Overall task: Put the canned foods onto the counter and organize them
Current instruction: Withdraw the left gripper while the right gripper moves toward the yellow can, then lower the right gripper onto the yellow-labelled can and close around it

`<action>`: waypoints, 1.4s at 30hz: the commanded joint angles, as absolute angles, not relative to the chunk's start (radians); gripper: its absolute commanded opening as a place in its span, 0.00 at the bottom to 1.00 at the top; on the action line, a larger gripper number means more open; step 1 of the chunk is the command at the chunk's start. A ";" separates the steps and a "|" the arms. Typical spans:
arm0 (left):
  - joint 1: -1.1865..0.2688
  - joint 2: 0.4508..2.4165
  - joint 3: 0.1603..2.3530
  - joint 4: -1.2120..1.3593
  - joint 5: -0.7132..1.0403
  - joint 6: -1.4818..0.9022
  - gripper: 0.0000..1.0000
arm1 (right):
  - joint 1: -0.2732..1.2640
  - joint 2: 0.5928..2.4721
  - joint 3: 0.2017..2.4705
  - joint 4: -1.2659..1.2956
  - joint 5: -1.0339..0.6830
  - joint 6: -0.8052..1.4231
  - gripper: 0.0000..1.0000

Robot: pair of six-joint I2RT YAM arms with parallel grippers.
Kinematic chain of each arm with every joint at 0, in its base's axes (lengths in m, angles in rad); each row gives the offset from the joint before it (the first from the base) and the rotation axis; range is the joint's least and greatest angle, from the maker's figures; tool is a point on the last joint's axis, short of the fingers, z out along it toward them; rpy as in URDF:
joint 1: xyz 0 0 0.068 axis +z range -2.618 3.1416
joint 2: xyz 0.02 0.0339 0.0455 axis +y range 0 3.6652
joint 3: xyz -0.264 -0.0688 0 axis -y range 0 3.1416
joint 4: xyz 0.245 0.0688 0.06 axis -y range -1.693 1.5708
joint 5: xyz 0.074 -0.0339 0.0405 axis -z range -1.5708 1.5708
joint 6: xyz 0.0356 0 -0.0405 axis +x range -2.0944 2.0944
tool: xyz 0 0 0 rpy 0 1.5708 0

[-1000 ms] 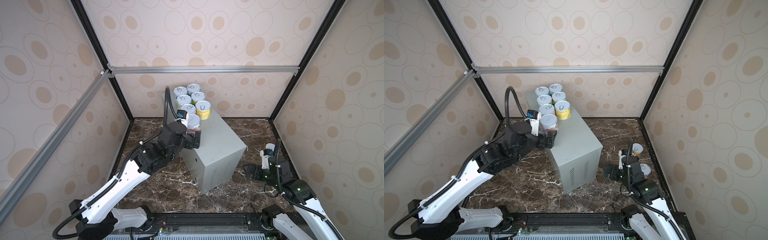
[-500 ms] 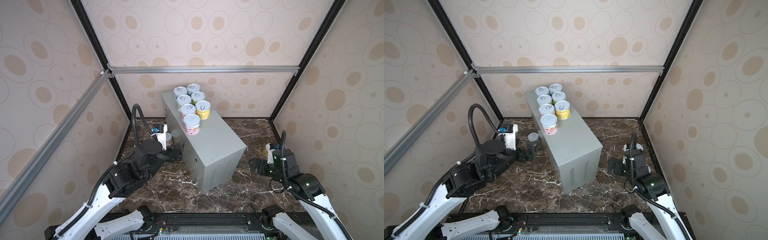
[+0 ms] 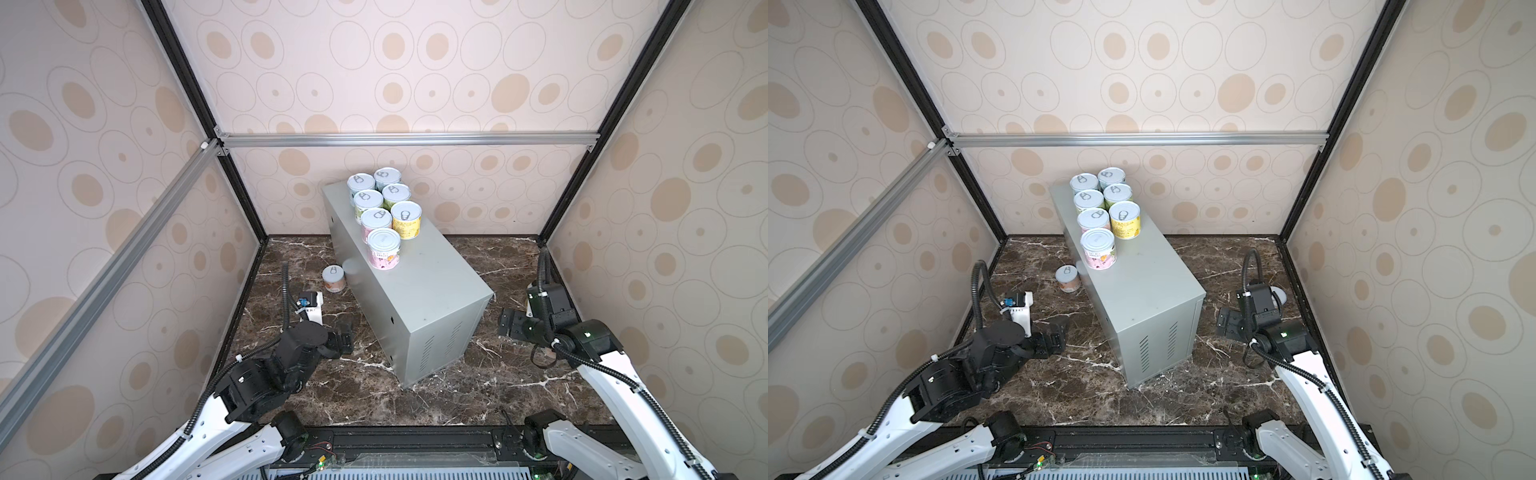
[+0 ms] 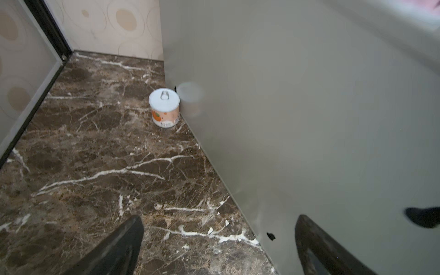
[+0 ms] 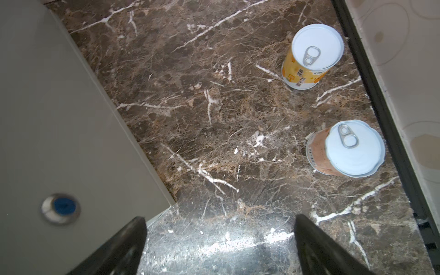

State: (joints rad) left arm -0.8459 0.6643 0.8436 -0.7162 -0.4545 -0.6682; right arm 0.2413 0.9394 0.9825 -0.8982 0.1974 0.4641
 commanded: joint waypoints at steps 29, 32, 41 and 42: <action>-0.821 0.823 0.338 -0.147 -0.509 -0.852 0.99 | -0.210 1.350 0.988 -0.586 0.128 0.493 0.99; -0.821 0.825 0.332 -0.132 -0.529 -0.830 0.99 | -0.216 1.408 0.999 -0.551 0.155 0.473 0.99; -0.807 0.833 0.322 -0.098 -0.569 -0.773 0.99 | -0.255 1.582 1.081 -0.501 0.146 0.461 0.99; -0.806 0.834 0.319 -0.093 -0.568 -0.772 0.99 | -0.262 1.601 1.099 -0.509 0.139 0.460 0.99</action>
State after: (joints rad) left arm -0.8177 0.8303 0.3286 -0.1188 -0.5255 -0.7967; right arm -0.2432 1.5665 1.0512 -0.5224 0.1455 0.4702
